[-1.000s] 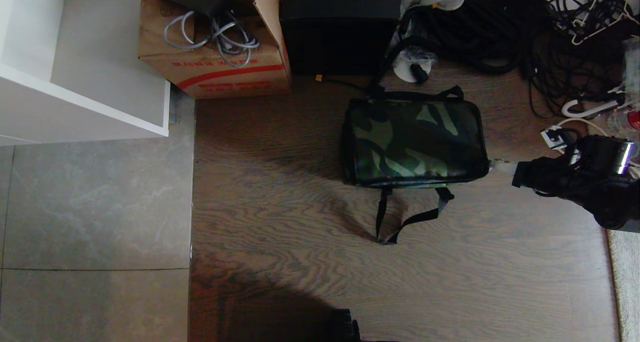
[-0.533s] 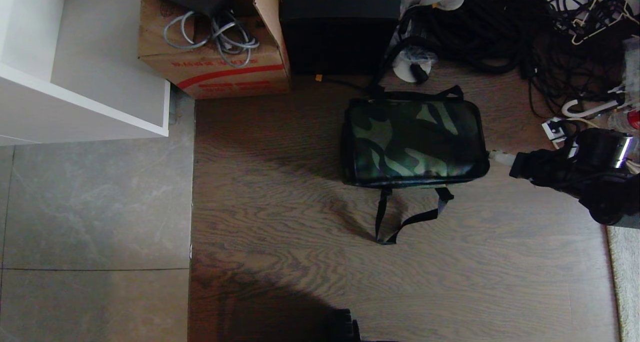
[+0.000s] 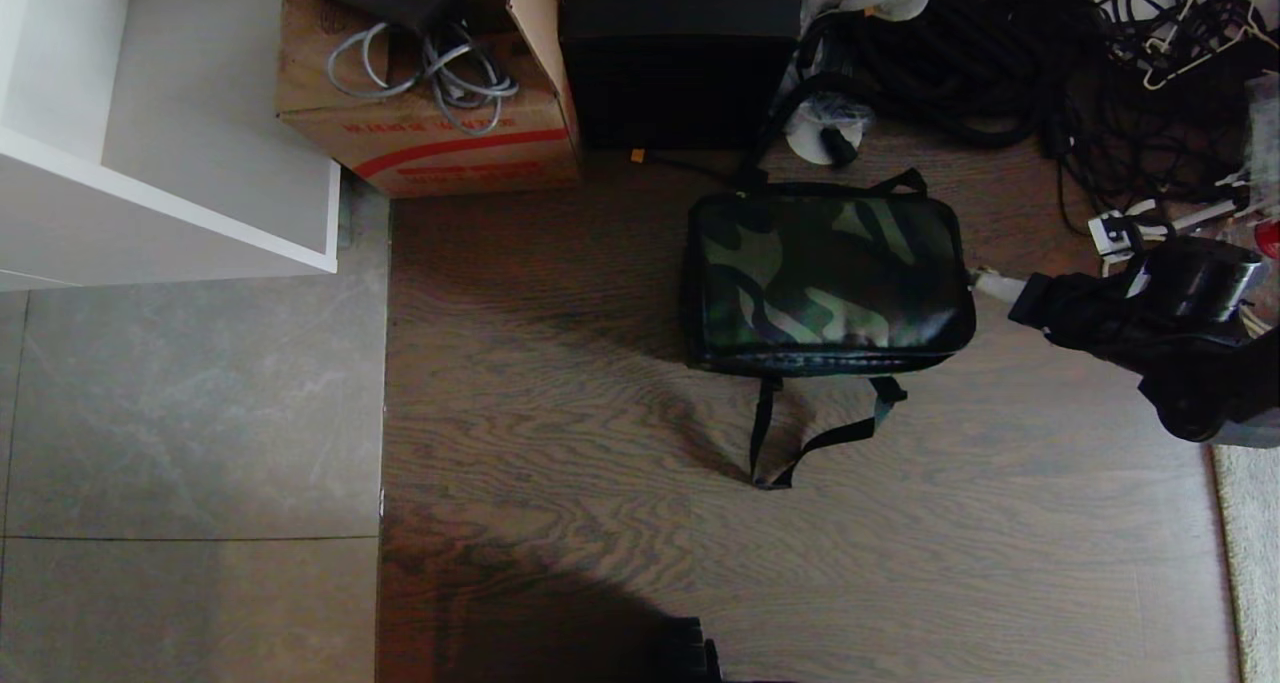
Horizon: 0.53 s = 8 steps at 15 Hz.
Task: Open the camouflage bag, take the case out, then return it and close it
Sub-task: Open the top of the storage box
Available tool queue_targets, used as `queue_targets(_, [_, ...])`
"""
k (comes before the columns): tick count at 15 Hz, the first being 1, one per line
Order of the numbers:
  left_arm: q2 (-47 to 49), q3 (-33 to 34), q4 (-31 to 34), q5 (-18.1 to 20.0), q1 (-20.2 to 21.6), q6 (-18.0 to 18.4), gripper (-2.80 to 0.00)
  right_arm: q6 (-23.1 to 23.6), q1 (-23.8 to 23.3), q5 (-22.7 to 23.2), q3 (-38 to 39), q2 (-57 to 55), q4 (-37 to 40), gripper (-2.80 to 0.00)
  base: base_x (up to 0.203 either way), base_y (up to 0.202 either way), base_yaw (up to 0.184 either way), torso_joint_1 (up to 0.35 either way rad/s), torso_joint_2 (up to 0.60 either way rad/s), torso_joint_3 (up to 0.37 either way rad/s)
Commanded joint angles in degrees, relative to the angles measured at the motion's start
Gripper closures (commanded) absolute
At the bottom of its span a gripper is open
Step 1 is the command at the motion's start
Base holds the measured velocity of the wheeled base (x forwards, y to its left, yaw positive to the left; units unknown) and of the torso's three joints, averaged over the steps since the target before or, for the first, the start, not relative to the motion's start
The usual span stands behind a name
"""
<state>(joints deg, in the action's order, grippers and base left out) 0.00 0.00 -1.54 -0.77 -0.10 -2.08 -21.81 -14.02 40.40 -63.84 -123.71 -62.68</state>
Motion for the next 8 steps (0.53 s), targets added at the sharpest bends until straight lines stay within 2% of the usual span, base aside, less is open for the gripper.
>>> queue_targets(1, [0.00,0.35,-0.05,-0.02,0.10,-0.02,0.00,-0.70,0.20,0.21,-1.13,-0.68,-1.34,0.00,0.000,0.000,0.000,0.000,0.00,0.000])
queue_targets(4, [0.00,0.35,-0.05,-0.02,0.05,-0.02,0.00,-0.58,0.16,0.03,-2.10,-2.13,-5.83,0.00,0.000,0.000,0.000,0.000,0.00,0.000])
queue_targets(8, [0.00,0.35,-0.05,-0.02,0.01,-0.02,0.00,-0.25,0.13,0.27,-2.27,-2.13,-6.23,0.00,0.000,0.000,0.000,0.000,0.00,0.000])
